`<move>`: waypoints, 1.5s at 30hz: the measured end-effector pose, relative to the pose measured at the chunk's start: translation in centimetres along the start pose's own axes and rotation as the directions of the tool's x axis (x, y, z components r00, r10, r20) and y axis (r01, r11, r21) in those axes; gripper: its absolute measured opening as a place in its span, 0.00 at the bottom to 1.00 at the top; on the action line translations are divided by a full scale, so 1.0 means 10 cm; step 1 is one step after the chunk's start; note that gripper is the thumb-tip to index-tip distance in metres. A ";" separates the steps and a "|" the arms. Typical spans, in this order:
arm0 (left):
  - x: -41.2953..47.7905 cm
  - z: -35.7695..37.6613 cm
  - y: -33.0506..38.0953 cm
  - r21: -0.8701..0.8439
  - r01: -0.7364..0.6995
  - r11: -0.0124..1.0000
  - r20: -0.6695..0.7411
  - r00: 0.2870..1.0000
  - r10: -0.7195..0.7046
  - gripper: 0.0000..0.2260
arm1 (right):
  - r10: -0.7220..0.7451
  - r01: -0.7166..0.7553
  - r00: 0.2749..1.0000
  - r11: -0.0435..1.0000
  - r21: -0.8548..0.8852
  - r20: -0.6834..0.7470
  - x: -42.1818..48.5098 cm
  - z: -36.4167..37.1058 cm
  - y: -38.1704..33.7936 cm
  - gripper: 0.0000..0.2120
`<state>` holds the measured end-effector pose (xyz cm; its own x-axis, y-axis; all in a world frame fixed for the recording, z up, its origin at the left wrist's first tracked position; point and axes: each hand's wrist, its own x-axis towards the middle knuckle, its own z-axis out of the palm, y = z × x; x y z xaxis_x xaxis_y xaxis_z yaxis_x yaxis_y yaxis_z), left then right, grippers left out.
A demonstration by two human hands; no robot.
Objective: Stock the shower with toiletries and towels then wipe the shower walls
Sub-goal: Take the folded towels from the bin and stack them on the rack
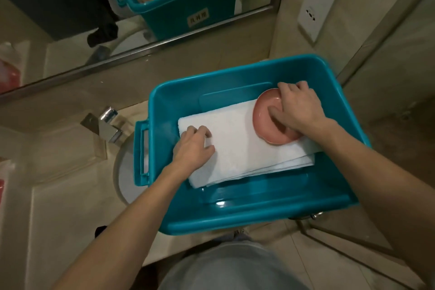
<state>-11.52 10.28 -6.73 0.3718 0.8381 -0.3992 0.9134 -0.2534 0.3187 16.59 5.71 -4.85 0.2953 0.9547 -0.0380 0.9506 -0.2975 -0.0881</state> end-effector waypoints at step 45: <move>0.75 -0.84 0.10 0.255 0.003 0.967 0.365 0.926 -0.099 0.30 | -0.224 0.299 0.796 0.953 -0.043 0.562 0.61 -0.10 0.16 0.29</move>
<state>-9.26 20.36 -2.17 0.3145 0.6247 -0.7147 0.9264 -0.3663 0.0874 20.00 11.09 -4.27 -0.0321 0.8208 -0.5703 0.9986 0.0022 -0.0530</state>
